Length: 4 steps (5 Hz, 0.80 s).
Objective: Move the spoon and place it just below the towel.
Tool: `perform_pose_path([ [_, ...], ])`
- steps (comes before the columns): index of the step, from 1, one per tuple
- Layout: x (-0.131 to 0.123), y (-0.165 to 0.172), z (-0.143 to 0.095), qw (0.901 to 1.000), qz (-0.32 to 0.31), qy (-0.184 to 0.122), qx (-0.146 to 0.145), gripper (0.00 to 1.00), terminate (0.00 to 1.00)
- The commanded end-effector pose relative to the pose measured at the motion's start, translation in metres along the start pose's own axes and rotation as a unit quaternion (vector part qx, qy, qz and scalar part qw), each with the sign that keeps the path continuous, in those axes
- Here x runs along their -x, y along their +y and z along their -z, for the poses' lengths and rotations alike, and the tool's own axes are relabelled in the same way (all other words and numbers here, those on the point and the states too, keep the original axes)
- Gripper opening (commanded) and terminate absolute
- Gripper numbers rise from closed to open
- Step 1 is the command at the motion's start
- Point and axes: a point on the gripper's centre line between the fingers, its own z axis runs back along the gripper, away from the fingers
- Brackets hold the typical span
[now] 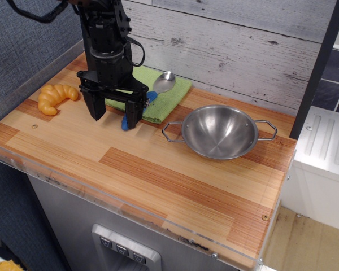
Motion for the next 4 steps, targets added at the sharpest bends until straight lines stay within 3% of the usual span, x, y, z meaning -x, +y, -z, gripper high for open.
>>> perform_pose_path([
  [1,-0.0097,-0.0078,-0.0005,0.9999,0.012,-0.008,-0.009,1.0,0.0],
  [3,-0.0101,-0.0083,0.0095,0.9997,0.019,0.003,-0.017,1.0,0.0],
  [4,-0.0093,-0.0084,0.0085,0.9995,0.024,0.004,-0.019,0.0,0.0],
])
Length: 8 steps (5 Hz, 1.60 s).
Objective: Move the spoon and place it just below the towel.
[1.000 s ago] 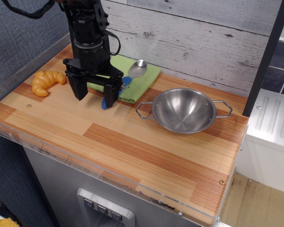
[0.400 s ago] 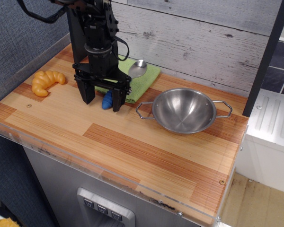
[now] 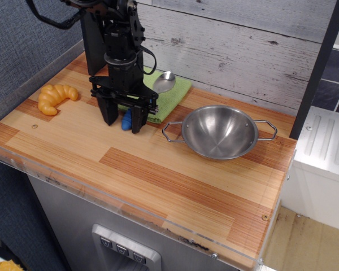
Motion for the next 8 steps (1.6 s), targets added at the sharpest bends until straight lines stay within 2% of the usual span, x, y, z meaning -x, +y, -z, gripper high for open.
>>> perform_pose_path([
  [1,-0.001,-0.002,-0.012,0.9998,0.013,-0.013,-0.004,0.0,0.0],
  [2,-0.001,-0.001,-0.033,0.9989,0.019,-0.042,0.013,0.0,0.0],
  [3,0.001,0.005,-0.075,0.996,0.012,-0.087,0.018,0.0,0.0],
  [4,0.021,0.005,-0.117,0.9919,-0.003,-0.127,-0.009,0.0,0.0],
  [5,0.044,-0.02,-0.128,0.9915,0.022,-0.128,0.011,0.0,0.0],
  [6,0.076,-0.05,-0.122,0.9919,0.039,-0.108,0.055,0.0,0.0],
  [7,0.098,-0.073,-0.113,0.9926,0.049,-0.083,0.074,0.0,0.0],
  [8,0.125,-0.087,-0.105,0.9946,0.061,-0.04,0.074,0.0,0.0],
])
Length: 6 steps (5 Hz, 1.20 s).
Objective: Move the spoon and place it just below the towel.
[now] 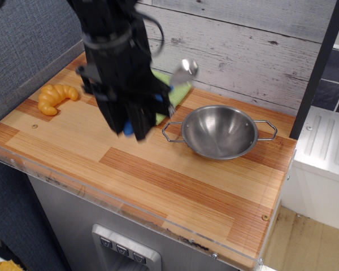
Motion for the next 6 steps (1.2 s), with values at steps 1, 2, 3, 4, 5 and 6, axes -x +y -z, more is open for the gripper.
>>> perform_pose_path([
  [1,0.041,-0.008,-0.002,0.9992,-0.015,0.037,-0.003,0.0,0.0],
  [2,0.05,0.012,0.006,0.9982,-0.041,0.037,-0.022,0.0,0.0],
  [3,0.046,0.038,0.027,0.9972,-0.05,0.044,-0.035,0.0,0.0],
  [4,0.032,0.055,0.049,0.9968,-0.032,0.059,-0.044,0.0,0.0],
  [5,0.019,0.064,0.063,0.995,-0.02,0.08,-0.055,0.0,0.0],
  [6,0.013,0.067,0.071,0.9938,-0.015,0.092,-0.061,0.0,0.0],
])
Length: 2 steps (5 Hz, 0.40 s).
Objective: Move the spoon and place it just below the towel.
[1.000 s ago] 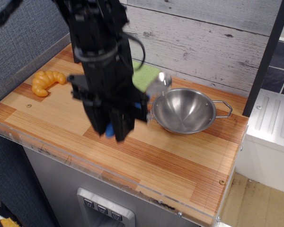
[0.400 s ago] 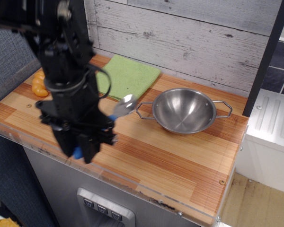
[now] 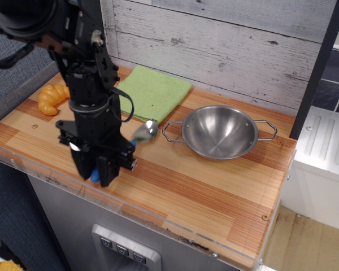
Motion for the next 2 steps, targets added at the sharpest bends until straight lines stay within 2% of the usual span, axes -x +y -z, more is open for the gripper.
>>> perform_pose_path([
  [1,-0.008,0.0,-0.006,0.9996,0.015,0.0,-0.023,0.0,0.0],
  [2,-0.003,-0.01,-0.016,0.9991,0.032,-0.013,-0.026,1.0,0.0],
])
